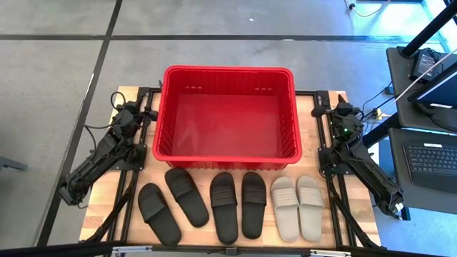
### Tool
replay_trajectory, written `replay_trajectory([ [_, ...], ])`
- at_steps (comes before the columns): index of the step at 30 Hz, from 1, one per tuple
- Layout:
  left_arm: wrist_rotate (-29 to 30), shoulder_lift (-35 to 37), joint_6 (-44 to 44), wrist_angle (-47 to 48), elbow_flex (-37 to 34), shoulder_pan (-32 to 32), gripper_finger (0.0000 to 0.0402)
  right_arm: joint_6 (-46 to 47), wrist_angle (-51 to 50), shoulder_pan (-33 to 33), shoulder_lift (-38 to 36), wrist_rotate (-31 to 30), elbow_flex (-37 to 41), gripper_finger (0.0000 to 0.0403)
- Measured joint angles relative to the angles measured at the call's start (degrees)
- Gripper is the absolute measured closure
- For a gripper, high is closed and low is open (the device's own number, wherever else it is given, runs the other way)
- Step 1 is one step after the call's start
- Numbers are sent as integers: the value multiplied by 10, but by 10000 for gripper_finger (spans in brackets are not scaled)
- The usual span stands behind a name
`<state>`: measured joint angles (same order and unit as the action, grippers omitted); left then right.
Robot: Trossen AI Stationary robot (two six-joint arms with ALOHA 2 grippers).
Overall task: Pick and place slides into bin
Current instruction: Put the black slide into the red bin
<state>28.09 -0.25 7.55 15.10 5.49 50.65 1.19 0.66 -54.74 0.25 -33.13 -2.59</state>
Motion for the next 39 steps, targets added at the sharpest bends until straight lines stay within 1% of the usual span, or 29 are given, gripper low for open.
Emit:
replay_trajectory([
  [1,-20,0,0,-10,-1,0,221,1,-3,0,0,2,0,83],
  [5,-147,0,-10,-98,5,-1,221,1,-17,0,0,2,0,83],
  [8,-196,0,-55,-134,32,-1,221,2,-27,0,0,2,0,83],
  [10,-201,0,-89,-134,61,-1,221,2,-27,0,0,2,0,83],
  [12,-209,0,-101,-133,93,-1,221,2,-27,0,0,2,0,83],
  [16,-267,-4,-110,-132,154,-6,221,2,-27,0,0,2,0,83],
  [19,-301,-20,-126,-131,199,-15,221,1,-27,0,0,2,0,83],
  [22,-327,-56,-124,-132,243,-23,221,1,-32,0,0,2,0,83],
  [28,-383,-157,-139,-130,315,-41,227,0,-32,0,0,2,0,83],
  [31,-398,-204,-156,-129,353,-53,229,-3,-32,0,0,2,0,83],
  [34,-412,-244,-163,-129,391,-67,230,-25,-32,0,0,2,0,83],
  [36,-421,-265,-163,-129,417,-80,230,-46,-32,0,0,2,0,83],
  [39,-439,-292,-179,-132,449,-103,230,-46,-32,0,0,2,0,83],
])
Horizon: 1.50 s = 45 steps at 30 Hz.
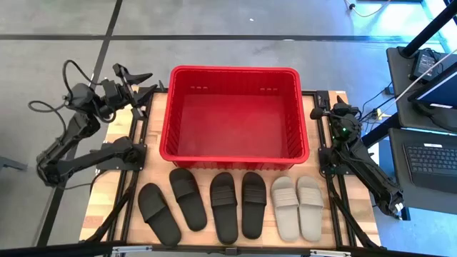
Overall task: Pick and place slides into bin
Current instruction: Put the black slide into the red bin
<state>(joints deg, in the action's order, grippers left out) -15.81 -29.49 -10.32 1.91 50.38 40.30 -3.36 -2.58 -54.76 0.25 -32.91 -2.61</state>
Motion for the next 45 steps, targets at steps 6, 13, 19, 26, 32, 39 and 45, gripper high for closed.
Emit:
replay_trajectory([
  [6,9,-73,-11,27,55,-71,230,26,0,0,0,0,0,83],
  [13,118,-170,-64,68,121,-207,230,-16,0,0,0,0,0,83],
  [19,247,-246,-106,81,178,-355,230,-14,0,0,0,0,0,83],
  [26,505,-352,-108,188,267,-541,230,-13,0,0,0,1,0,83],
  [32,663,-440,-93,200,335,-674,230,-12,0,0,0,1,0,83],
  [39,823,-524,35,201,361,-785,230,-12,0,0,0,1,0,83],
  [45,919,-585,127,202,361,-841,230,-12,0,0,0,2,0,83],
])
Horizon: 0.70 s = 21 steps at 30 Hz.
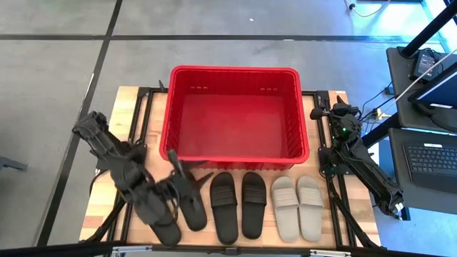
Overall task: Pick and place slides into bin
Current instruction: Put the black slide into the red bin
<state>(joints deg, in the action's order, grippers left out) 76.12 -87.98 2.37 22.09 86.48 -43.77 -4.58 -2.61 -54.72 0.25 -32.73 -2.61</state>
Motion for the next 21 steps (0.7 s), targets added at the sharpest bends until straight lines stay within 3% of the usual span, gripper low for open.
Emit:
replay_trajectory([
  [4,37,-35,84,0,0,-23,230,0,0,0,0,0,0,83],
  [9,75,-76,110,7,0,-30,230,0,0,0,0,0,0,83],
  [15,78,-92,132,39,0,-29,230,0,0,0,0,31,0,83],
  [21,43,-92,263,158,0,-18,230,-1,-1,0,0,54,0,83],
])
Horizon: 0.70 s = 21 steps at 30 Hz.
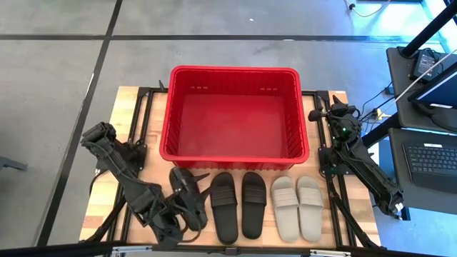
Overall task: Pick and place slides into bin
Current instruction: Put the black slide into the red bin
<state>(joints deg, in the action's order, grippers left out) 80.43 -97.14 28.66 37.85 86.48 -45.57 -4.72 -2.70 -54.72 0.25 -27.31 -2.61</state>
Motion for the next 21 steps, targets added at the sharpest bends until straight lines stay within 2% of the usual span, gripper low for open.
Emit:
replay_trajectory([
  [5,-134,0,172,148,0,23,230,-1,0,0,0,0,0,83],
  [10,-377,0,302,265,0,50,230,-1,0,0,0,0,0,83],
  [15,-599,0,342,298,0,63,230,-2,0,0,0,0,0,83],
  [21,-848,-13,446,351,0,61,230,-3,0,0,0,0,0,83],
])
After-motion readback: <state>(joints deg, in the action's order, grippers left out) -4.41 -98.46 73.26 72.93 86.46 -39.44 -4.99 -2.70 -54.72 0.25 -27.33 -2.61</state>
